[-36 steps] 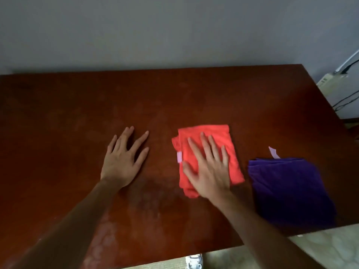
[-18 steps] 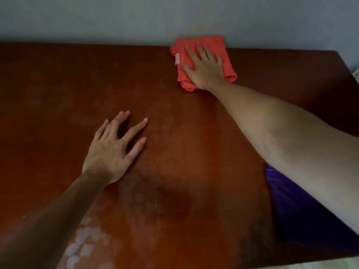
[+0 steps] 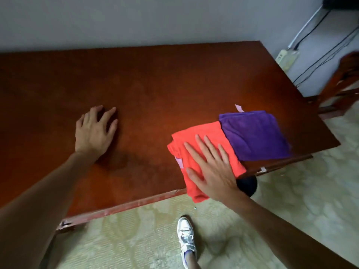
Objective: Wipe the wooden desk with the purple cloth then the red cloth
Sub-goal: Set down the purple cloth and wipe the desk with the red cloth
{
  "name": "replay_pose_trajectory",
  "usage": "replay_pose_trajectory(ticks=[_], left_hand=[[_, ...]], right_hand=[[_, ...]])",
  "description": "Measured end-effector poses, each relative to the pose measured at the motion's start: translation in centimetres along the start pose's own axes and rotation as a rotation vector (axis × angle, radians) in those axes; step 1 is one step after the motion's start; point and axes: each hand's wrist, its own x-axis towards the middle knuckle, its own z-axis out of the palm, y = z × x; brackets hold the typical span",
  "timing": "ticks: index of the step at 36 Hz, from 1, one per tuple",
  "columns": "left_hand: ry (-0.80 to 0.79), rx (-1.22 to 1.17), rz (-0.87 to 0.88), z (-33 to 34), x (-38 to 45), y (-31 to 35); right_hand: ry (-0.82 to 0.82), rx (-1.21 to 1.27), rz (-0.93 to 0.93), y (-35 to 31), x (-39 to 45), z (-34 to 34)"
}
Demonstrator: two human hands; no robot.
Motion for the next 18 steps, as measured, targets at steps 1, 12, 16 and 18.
replay_pose_trajectory(ticks=[1,12,16,18], left_hand=[[-0.002,0.005,-0.001,-0.4,-0.5,-0.4],[-0.110,0.001,-0.015,-1.6,-0.2,-4.8],[-0.122,-0.008,-0.020,-0.9,-0.1,-5.2],[-0.125,0.002,-0.013,-0.8,0.0,-5.4]], right_hand=[[-0.011,-0.004,0.009,-0.1,-0.7,-0.1],[-0.025,-0.031,-0.167,-3.9,6.4,0.5],[0.014,0.031,-0.113,-5.2,16.3,1.8],[-0.006,0.049,-0.060,-5.5,22.2,1.9]])
